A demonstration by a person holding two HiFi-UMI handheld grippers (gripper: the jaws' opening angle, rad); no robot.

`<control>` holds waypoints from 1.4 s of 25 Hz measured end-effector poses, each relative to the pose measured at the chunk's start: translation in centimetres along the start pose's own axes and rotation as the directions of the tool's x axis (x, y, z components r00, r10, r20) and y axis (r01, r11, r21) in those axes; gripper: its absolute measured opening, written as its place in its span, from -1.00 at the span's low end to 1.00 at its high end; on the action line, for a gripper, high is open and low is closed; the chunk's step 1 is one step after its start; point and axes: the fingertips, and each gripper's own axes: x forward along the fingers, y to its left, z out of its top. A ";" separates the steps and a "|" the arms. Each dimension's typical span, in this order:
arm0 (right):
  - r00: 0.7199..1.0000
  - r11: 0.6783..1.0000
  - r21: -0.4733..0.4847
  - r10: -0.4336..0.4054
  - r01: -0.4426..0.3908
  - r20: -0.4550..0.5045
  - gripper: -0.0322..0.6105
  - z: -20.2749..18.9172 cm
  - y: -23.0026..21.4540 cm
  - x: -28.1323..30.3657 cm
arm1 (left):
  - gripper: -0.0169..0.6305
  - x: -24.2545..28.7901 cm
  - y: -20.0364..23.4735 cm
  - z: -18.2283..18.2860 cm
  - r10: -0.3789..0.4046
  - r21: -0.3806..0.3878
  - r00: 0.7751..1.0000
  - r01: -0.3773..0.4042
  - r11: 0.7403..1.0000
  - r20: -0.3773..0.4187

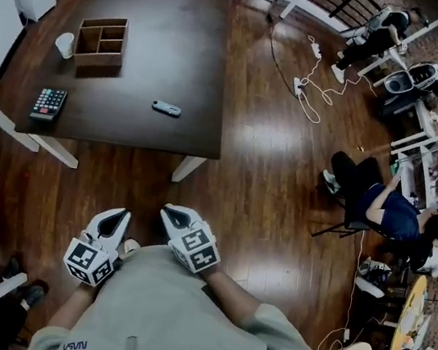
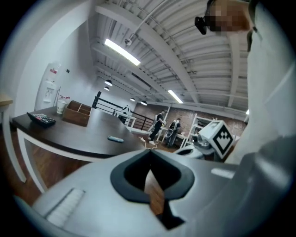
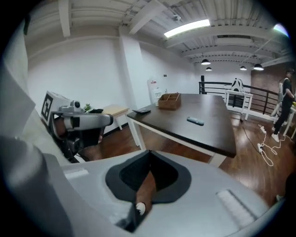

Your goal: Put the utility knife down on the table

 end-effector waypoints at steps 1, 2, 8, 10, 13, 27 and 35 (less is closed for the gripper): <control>1.000 1.000 -0.013 0.004 -0.004 -0.001 -0.89 -0.5 0.4 -0.5 | -0.94 -0.1 -0.6 -0.2 0.000 0.002 1.000 0.000 1.000 0.008; 1.000 1.000 -0.022 0.002 -0.001 0.011 -0.89 -0.7 0.4 -1.0 | -0.94 -0.1 -1.0 -0.3 0.002 0.002 1.000 -0.003 1.000 0.016; 0.999 0.998 -0.067 0.024 -0.021 0.048 -0.89 -2.8 0.5 -5.5 | -0.94 0.1 -6.4 -2.1 -0.019 0.032 1.000 0.019 0.999 -0.007; 0.998 0.996 -0.084 0.026 -0.020 0.066 -0.89 -3.7 -0.4 -7.7 | -0.94 0.6 -8.5 -3.2 -0.021 0.037 0.999 0.022 0.999 -0.027; 0.993 0.994 -0.113 0.019 -0.005 0.121 -0.89 -4.4 -2.6 -12.3 | -0.94 2.5 -11.9 -4.4 -0.011 0.029 1.000 0.012 1.000 -0.028; 0.916 0.987 -0.071 0.162 -0.146 0.367 -0.90 -7.1 -6.2 -27.8 | -0.94 7.6 -27.3 -6.3 0.070 0.109 0.996 -0.075 0.991 0.047; 0.909 0.977 -0.075 0.215 -0.202 0.358 -0.90 -9.1 -5.4 -28.2 | -0.94 6.8 -28.9 -8.5 0.131 0.084 0.990 -0.135 0.987 0.044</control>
